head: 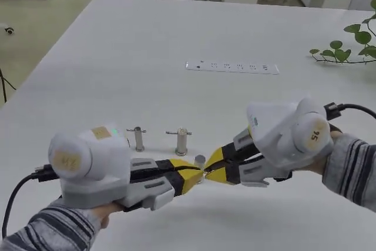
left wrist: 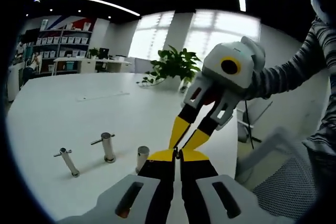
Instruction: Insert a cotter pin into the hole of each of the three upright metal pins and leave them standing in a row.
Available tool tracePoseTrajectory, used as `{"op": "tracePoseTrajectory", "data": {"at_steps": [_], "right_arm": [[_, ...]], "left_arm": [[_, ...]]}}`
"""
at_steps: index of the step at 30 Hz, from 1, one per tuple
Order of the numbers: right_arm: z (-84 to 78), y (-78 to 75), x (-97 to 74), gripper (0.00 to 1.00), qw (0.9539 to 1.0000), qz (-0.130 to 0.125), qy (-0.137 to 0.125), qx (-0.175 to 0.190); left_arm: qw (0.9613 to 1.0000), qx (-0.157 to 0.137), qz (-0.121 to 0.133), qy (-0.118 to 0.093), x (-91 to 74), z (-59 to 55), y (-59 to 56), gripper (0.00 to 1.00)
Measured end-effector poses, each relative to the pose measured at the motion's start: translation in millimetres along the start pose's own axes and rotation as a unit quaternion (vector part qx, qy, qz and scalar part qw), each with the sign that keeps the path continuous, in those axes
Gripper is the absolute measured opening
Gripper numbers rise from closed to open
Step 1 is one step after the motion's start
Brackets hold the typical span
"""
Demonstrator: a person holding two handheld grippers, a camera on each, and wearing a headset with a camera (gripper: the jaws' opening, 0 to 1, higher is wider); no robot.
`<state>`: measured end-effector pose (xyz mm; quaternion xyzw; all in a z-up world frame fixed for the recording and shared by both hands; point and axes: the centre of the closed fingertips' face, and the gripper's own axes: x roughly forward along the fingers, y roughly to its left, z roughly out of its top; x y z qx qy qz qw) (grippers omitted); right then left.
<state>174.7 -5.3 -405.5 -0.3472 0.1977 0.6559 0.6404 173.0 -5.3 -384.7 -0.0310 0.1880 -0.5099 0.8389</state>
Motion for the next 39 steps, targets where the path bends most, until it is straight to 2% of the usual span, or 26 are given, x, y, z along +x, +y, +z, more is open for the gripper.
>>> {"op": "tracePoseTrajectory", "data": {"at_steps": [4,7,13,18,22,27,34,39], "right_arm": [[0.5,7.4,1.4,0.0,0.9999,0.017,0.001,0.001],[0.4,10.0,1.9,0.0,0.9998,0.021,0.005,-0.006],[-0.2,11.9,1.9,0.0,0.9994,0.024,0.013,-0.02],[-0.6,6.8,0.4,0.0,0.9993,0.012,0.018,-0.029],[-2.5,4.4,-0.6,0.0,0.9993,0.004,0.02,-0.031],[-7.0,-1.3,-1.7,0.0,0.9993,-0.01,0.023,-0.027],[-21.4,-14.3,-4.6,0.0,0.9981,-0.035,0.047,-0.016],[-28.7,-16.2,-4.7,0.0,0.9976,-0.04,0.055,-0.012]], "left_arm": [[0.9996,0.023,-0.011,0.013,-1.6,-3.8,-4.4,0.0],[0.9988,0.04,-0.013,0.024,-2.5,-8.0,-6.1,0.0],[0.9989,0.042,-0.002,0.017,-2.2,-4.6,-5.5,0.0],[0.9987,0.047,0.015,0.014,-0.7,-1.8,0.0,0.02],[0.9986,0.043,0.027,0.012,0.6,-0.5,4.4,0.14],[0.9981,0.042,0.041,0.018,1.9,-2.8,9.0,0.22],[0.9963,0.048,0.064,0.032,3.6,-9.6,17.3,0.27],[0.9937,0.053,0.092,0.037,5.6,-12.3,26.7,0.27]]}}
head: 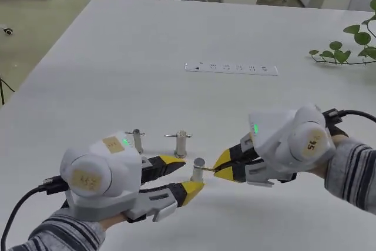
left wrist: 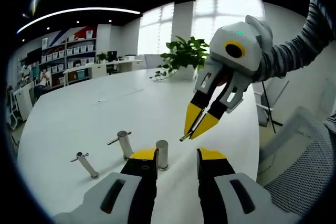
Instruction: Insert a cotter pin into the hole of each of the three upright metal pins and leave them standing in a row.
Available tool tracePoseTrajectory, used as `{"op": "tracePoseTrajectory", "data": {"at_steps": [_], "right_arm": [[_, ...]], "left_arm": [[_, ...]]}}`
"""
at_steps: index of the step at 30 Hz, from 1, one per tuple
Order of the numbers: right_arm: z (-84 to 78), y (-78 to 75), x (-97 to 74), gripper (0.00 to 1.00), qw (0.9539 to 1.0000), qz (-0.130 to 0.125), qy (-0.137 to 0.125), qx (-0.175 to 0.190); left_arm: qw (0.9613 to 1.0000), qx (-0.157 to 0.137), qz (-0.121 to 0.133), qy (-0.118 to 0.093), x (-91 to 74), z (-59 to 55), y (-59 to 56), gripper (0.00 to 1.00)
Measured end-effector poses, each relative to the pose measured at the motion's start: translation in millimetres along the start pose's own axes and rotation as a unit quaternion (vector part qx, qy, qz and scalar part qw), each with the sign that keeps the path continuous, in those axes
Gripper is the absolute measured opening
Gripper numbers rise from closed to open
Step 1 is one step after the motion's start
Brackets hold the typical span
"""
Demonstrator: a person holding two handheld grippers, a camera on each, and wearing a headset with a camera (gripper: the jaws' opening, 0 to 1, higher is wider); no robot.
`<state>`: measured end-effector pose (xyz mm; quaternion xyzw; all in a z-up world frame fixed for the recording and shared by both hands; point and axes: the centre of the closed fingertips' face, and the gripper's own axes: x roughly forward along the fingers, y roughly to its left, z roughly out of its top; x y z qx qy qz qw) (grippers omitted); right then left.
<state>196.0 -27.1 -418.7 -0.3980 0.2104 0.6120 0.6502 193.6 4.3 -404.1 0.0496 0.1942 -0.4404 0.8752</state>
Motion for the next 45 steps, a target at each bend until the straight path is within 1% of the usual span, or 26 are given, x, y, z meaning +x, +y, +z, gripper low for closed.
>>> {"op": "tracePoseTrajectory", "data": {"at_steps": [3,6,9,12,15,24,31,34,37,41,45], "right_arm": [[-6.6,-1.8,2.2,0.0,1.0,-0.004,0.008,0.003],[-12.7,-2.4,4.3,0.0,0.9998,-0.004,0.016,0.007],[-19.7,-4.4,6.2,0.0,0.9995,-0.007,0.029,0.008],[-25.4,-7.2,7.9,0.0,0.9991,-0.01,0.036,0.019],[-31.5,-10.2,9.2,0.0,0.9986,-0.015,0.047,0.022],[-43.0,-14.4,13.9,0.0,0.9976,-0.015,0.058,0.033],[-47.1,-15.7,17.7,0.0,0.9971,-0.012,0.067,0.036],[-50.8,-16.9,19.9,0.0,0.9966,-0.012,0.075,0.033],[-52.4,-18.9,20.4,0.0,0.9963,-0.015,0.077,0.035],[-53.7,-21.0,21.1,0.0,0.9961,-0.016,0.08,0.033],[-53.0,-22.1,21.7,0.0,0.9961,-0.017,0.08,0.033]], "left_arm": [[0.9998,0.007,0.017,0.005,3.7,-1.9,4.7,0.28],[0.9995,0.008,0.029,0.01,7.8,-4.6,8.6,0.28],[0.999,0.005,0.041,0.016,12.2,-8.8,13.0,0.28],[0.9984,0.002,0.052,0.023,17.6,-12.9,16.8,0.28],[0.9979,-0.002,0.058,0.029,22.5,-16.5,19.1,0.28],[0.9965,-0.013,0.068,0.047,38.0,-28.3,23.7,0.25],[0.9956,-0.021,0.071,0.058,48.0,-35.4,26.5,0.22],[0.9951,-0.023,0.071,0.066,53.0,-40.7,26.7,0.22],[0.9944,-0.024,0.073,0.073,56.8,-45.4,27.5,0.19],[0.994,-0.028,0.073,0.077,60.1,-48.5,27.7,0.18],[0.9941,-0.03,0.073,0.074,63.2,-48.8,28.6,0.15]]}}
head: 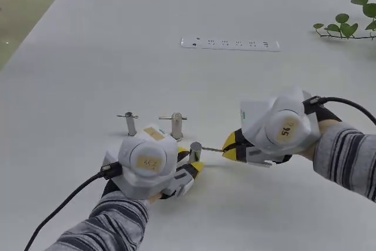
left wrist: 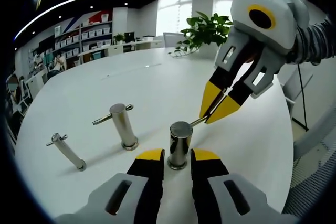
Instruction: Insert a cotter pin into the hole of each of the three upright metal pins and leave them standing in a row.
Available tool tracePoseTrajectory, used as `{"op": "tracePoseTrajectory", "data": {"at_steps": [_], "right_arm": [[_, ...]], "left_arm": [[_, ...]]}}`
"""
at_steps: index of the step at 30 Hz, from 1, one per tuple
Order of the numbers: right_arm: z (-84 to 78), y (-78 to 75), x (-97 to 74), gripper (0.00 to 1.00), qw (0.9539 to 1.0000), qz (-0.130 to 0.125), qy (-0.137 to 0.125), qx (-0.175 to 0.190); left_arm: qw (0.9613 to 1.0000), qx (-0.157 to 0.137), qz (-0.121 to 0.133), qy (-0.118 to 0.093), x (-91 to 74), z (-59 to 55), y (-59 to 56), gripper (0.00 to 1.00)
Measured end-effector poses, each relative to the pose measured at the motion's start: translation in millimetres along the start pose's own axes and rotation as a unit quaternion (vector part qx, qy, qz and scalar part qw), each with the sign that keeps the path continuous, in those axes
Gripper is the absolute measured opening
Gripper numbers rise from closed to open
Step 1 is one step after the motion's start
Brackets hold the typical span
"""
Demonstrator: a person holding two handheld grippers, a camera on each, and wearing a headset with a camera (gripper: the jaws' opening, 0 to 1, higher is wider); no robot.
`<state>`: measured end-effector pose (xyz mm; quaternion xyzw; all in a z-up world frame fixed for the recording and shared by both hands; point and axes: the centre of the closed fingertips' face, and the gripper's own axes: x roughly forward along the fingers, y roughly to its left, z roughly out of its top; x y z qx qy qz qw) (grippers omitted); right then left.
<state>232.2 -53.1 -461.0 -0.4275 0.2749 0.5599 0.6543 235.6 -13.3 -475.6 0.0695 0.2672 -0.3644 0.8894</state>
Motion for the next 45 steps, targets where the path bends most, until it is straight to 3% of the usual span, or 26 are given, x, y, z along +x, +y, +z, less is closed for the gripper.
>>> {"op": "tracePoseTrajectory", "data": {"at_steps": [4,20,45], "right_arm": [[2.2,0.9,0.2,0.0,1.0,0.001,-0.002,-0.003],[10.2,1.9,-7.0,0.0,0.9998,0.002,0.002,-0.021],[29.9,1.1,-0.8,0.0,0.9995,0.0,-0.021,-0.022]], "left_arm": [[1.0,-0.009,-0.002,-0.003,2.4,1.2,-1.1,0.13],[0.9999,0.001,0.002,0.01,7.8,-7.2,-0.4,0.1],[0.9999,-0.007,0.013,-0.004,8.8,-8.3,0.3,0.1]]}}
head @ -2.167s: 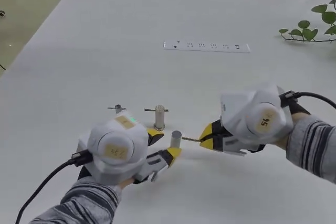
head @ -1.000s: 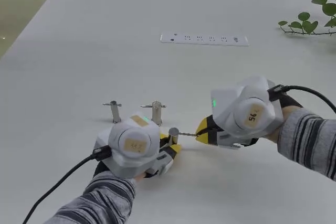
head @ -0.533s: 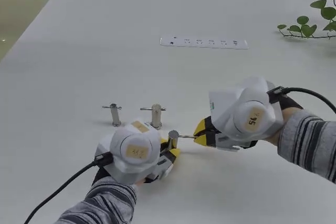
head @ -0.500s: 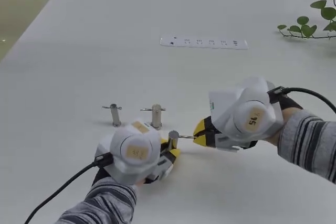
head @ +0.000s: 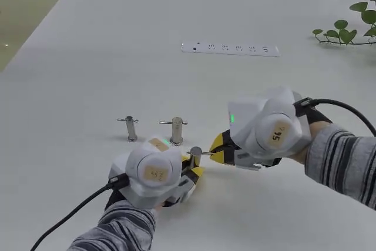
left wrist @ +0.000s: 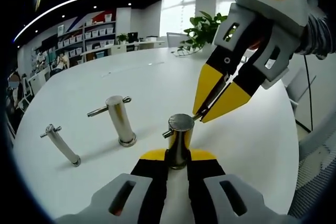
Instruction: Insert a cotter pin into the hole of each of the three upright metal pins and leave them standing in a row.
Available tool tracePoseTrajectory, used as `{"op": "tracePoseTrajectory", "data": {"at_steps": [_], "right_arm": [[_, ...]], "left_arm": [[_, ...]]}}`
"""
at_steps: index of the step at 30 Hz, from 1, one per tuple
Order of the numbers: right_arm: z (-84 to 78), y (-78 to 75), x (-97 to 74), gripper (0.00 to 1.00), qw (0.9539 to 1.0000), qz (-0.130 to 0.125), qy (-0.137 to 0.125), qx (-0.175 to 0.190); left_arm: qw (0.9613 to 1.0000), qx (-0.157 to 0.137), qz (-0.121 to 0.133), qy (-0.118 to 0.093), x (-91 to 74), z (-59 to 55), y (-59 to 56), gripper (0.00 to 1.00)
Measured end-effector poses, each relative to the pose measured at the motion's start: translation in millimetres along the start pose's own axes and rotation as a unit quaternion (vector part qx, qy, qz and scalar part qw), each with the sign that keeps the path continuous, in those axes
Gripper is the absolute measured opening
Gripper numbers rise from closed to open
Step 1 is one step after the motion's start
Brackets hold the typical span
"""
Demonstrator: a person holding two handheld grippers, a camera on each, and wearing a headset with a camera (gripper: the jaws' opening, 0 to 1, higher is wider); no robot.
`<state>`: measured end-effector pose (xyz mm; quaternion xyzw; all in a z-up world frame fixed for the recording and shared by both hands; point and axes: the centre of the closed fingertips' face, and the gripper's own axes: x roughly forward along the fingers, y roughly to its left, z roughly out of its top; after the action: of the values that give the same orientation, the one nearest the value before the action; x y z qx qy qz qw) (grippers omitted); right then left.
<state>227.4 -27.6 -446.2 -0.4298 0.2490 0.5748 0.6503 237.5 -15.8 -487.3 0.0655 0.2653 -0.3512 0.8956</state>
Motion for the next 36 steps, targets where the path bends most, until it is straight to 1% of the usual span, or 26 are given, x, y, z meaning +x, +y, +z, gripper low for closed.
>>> {"op": "tracePoseTrajectory", "data": {"at_steps": [7,8,10,13,15,16,20,24,36], "right_arm": [[4.3,-0.6,1.8,0.0,1.0,0.0,-0.008,0.001],[6.4,-1.6,1.8,0.0,0.9999,-0.004,-0.013,0.001],[9.3,-0.9,1.5,0.0,0.9998,-0.003,-0.018,0.0],[8.9,-2.7,0.0,0.04,0.9999,-0.008,-0.013,-0.005],[7.7,-5.7,-2.1,0.08,0.9998,-0.017,-0.009,-0.004],[7.3,-6.1,-3.1,0.08,0.9998,-0.017,-0.009,-0.003],[2.7,-4.5,-5.6,0.06,0.9999,-0.013,-0.008,0.007],[0.0,-1.8,-6.2,0.0,0.9999,-0.01,-0.007,0.012],[4.8,-0.4,-3.6,0.0,0.9996,-0.007,-0.016,0.02]], "left_arm": [[1.0,-0.001,0.0,0.001,0.2,-0.1,0.0,0.1],[1.0,-0.001,0.0,0.0,0.3,-0.1,0.2,0.1],[1.0,-0.002,0.0,0.001,0.3,-0.2,0.1,0.1],[1.0,-0.002,0.0,0.001,0.4,-0.2,0.0,0.1],[1.0,-0.002,0.0,0.001,0.3,-0.3,0.0,0.1],[1.0,-0.002,0.001,0.001,0.3,-0.2,-0.1,0.1],[1.0,-0.005,0.0,0.0,0.2,-0.3,0.0,0.1],[1.0,-0.006,0.0,0.0,0.2,-0.3,-0.1,0.1],[1.0,-0.01,0.0,0.0,1.3,0.5,-0.1,0.1]]}}
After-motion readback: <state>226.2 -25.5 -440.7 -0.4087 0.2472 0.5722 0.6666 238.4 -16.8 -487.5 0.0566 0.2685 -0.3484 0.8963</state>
